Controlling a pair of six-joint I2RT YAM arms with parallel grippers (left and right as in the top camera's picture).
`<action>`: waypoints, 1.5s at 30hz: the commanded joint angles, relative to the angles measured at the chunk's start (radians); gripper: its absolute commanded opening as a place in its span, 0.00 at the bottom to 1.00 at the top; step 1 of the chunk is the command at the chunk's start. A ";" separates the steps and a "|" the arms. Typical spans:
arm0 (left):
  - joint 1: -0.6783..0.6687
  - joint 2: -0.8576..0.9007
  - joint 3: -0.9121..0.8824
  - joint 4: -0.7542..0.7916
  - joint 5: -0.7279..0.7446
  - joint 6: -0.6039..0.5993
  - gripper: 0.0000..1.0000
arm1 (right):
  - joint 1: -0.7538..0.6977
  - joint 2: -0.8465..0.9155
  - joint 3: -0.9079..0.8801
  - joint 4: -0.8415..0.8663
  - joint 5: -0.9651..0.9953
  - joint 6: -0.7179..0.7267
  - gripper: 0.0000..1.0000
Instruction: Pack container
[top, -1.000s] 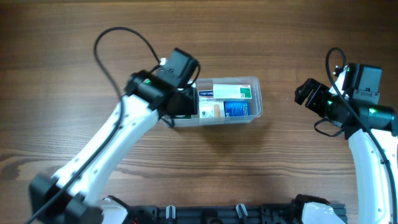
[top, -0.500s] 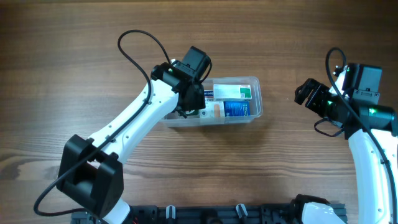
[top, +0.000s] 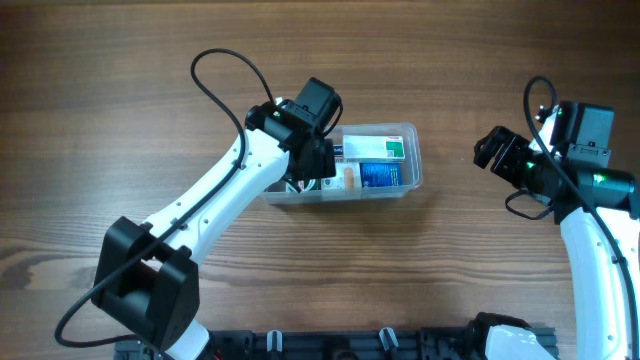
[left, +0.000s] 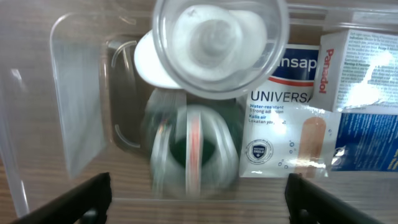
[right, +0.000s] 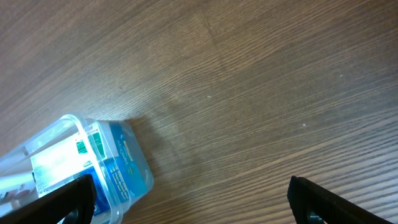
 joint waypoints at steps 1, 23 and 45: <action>-0.005 0.007 0.006 -0.003 -0.013 -0.011 0.92 | -0.004 -0.003 0.007 0.003 -0.012 -0.013 1.00; -0.004 0.004 0.006 -0.117 0.030 -0.007 0.15 | -0.004 -0.003 0.007 0.003 -0.012 -0.012 1.00; -0.059 0.006 -0.156 0.092 -0.144 0.023 0.04 | -0.004 -0.003 0.007 0.003 -0.012 -0.012 1.00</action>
